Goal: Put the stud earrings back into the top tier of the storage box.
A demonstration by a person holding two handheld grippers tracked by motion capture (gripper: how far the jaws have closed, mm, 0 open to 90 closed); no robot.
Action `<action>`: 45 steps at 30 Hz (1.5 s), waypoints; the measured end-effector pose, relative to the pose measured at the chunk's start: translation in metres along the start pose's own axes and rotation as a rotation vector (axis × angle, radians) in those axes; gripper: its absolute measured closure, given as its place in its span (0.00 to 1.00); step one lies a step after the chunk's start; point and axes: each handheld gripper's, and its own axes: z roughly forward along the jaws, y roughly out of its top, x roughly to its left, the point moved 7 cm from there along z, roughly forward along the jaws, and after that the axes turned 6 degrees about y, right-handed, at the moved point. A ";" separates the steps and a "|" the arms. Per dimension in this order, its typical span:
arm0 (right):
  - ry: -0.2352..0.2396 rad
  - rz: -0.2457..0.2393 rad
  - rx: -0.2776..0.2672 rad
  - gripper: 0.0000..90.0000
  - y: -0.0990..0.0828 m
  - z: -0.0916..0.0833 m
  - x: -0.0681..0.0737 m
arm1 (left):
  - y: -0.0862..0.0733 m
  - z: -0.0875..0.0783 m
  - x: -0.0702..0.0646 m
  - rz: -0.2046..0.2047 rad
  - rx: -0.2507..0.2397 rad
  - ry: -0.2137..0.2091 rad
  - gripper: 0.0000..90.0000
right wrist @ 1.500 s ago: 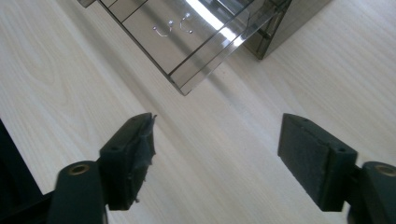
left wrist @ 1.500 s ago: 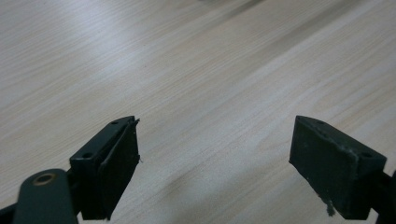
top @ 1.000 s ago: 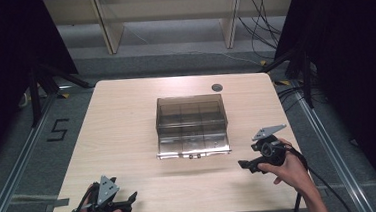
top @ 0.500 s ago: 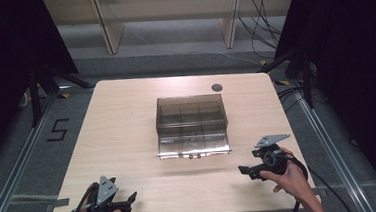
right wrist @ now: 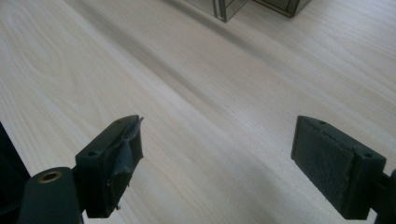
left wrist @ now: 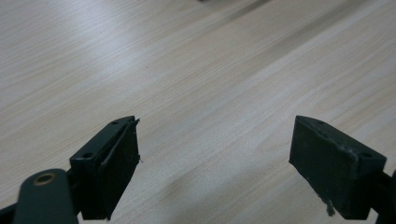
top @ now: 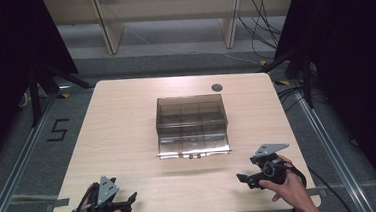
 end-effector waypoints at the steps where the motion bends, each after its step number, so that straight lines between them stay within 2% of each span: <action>1: -0.009 -0.010 -0.007 0.19 -0.001 0.001 -0.001 | 0.000 0.000 0.000 -0.001 -0.001 -0.001 0.17; 2: -0.012 0.011 -0.026 0.19 -0.001 0.002 0.000 | 0.000 0.000 0.000 -0.001 -0.001 0.000 0.17; 3: -0.012 -0.001 -0.005 0.19 -0.003 0.001 -0.001 | 0.000 0.000 0.000 0.000 -0.001 0.001 0.17; 4: -0.012 0.018 -0.017 0.19 -0.004 0.001 0.001 | 0.000 0.000 0.000 0.000 -0.001 0.001 0.17; 5: -0.011 0.011 0.001 0.19 -0.006 0.000 0.001 | 0.000 0.000 0.000 0.002 0.001 0.000 0.17; 6: -0.011 0.016 -0.024 0.19 -0.007 0.002 0.002 | 0.000 0.000 0.000 0.002 0.000 0.000 0.17; 8: -0.012 0.007 -0.005 0.19 -0.010 0.001 0.002 | 0.000 0.000 0.000 0.001 0.000 0.001 0.17; 10: -0.016 0.017 -0.024 0.19 -0.012 0.002 0.003 | 0.000 0.000 0.000 0.004 0.000 -0.001 0.17; 11: -0.010 0.010 -0.020 0.19 -0.013 0.002 0.004 | -0.001 0.001 -0.002 -0.012 0.003 -0.006 0.17; 12: -0.015 0.019 -0.021 0.19 -0.014 0.002 0.004 | 0.000 0.000 -0.002 -0.009 -0.002 -0.006 0.17; 13: -0.026 0.002 -0.021 0.19 -0.015 0.002 0.003 | 0.000 0.001 -0.003 -0.016 0.000 -0.009 0.17; 15: -0.019 0.025 -0.026 0.19 -0.017 0.002 0.005 | 0.000 0.001 -0.002 -0.013 -0.001 -0.007 0.17; 16: -0.025 0.004 -0.010 0.19 -0.018 0.000 0.004 | -0.001 0.000 0.000 0.022 0.010 -0.001 0.17; 18: -0.026 0.018 -0.041 0.19 -0.019 0.001 0.005 | -0.001 0.000 0.000 0.021 0.008 -0.002 0.17; 20: -0.027 0.026 -0.039 0.19 -0.020 0.000 0.006 | 0.000 0.000 -0.001 0.004 -0.003 -0.005 0.17; 21: -0.032 0.007 -0.029 0.19 -0.022 -0.001 0.004 | -0.001 0.000 0.000 0.019 0.006 -0.001 0.17; 23: -0.036 0.031 -0.047 0.19 -0.023 0.000 0.005 | -0.001 0.000 0.000 0.021 0.009 -0.001 0.17; 24: -0.040 0.027 -0.024 0.19 -0.025 -0.002 0.004 | 0.000 0.000 -0.001 0.008 -0.001 -0.001 0.17; 25: -0.038 0.035 -0.049 0.19 -0.025 -0.001 0.005 | -0.001 0.000 -0.002 -0.011 0.003 -0.005 0.17; 26: -0.037 0.026 -0.030 0.19 -0.027 -0.002 0.005 | -0.001 0.001 -0.002 -0.013 0.000 -0.006 0.17; 27: -0.039 0.024 -0.064 0.19 -0.027 0.000 0.004 | -0.001 0.000 -0.001 0.005 0.008 -0.002 0.17; 28: -0.052 0.016 -0.042 0.19 -0.029 -0.002 0.003 | -0.001 0.000 0.000 0.021 0.009 -0.001 0.17; 29: -0.049 0.014 -0.042 0.19 -0.030 -0.003 0.003 | -0.001 -0.001 0.000 0.022 0.008 -0.001 0.17; 30: -0.045 0.032 -0.042 0.19 -0.031 -0.003 0.004 | -0.001 0.000 0.000 0.022 0.015 0.001 0.17; 31: -0.052 0.013 -0.050 0.19 -0.031 -0.003 0.002 | -0.001 0.000 0.000 0.014 0.016 0.003 0.17; 32: -0.050 0.039 -0.082 0.19 -0.031 -0.001 0.004 | -0.001 -0.001 -0.001 0.011 0.011 -0.002 0.17; 33: -0.049 0.030 -0.056 0.19 -0.033 -0.004 0.003 | -0.001 0.000 -0.001 0.018 0.009 -0.001 0.17; 34: -0.053 0.047 -0.071 0.19 -0.034 -0.003 0.004 | -0.001 -0.001 0.000 0.020 0.008 -0.001 0.17; 36: -0.045 0.029 -0.061 0.19 -0.036 -0.005 0.004 | 0.000 0.000 -0.001 0.003 -0.004 0.001 0.17; 37: -0.032 0.031 -0.069 0.19 -0.036 -0.005 0.005 | -0.001 0.000 0.000 0.019 0.010 0.001 0.17; 38: -0.049 0.037 -0.073 0.19 -0.037 -0.005 0.005 | -0.001 0.000 -0.001 0.005 0.013 0.001 0.17; 41: -0.053 0.031 -0.070 0.19 -0.039 -0.009 0.007 | -0.001 0.000 0.000 0.013 0.016 0.002 0.17; 42: -0.045 0.067 -0.064 0.19 -0.041 -0.009 0.010 | -0.001 0.000 0.000 0.012 0.014 0.003 0.17; 43: -0.061 0.014 -0.076 0.19 -0.041 -0.010 0.005 | -0.001 0.000 0.000 0.020 0.014 0.006 0.17; 45: -0.058 0.040 -0.085 0.19 -0.043 -0.009 0.007 | -0.002 0.000 0.000 0.025 0.018 0.001 0.17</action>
